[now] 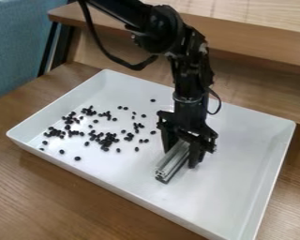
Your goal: Sweep into pile
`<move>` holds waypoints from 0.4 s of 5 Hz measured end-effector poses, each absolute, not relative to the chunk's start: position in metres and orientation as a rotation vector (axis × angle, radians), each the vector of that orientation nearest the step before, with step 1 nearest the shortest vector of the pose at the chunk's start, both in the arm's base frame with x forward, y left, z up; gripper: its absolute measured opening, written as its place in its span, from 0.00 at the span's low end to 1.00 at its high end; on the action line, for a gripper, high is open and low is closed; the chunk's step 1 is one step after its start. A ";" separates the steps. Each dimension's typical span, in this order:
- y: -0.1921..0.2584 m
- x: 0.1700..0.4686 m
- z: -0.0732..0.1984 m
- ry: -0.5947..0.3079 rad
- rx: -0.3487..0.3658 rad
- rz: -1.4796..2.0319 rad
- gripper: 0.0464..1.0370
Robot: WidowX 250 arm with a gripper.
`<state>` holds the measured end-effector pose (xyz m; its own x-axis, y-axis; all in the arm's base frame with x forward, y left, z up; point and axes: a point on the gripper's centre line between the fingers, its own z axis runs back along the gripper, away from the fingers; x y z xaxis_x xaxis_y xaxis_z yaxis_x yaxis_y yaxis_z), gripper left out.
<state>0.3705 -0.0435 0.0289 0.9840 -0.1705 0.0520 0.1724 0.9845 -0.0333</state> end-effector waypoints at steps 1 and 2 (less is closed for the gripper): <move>-0.042 0.371 0.028 -0.054 -0.031 -0.189 0.37; -0.032 0.368 0.027 -0.047 -0.032 -0.201 0.36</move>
<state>0.3677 -0.0324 0.0271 0.9788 -0.1984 0.0501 0.1999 0.9795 -0.0267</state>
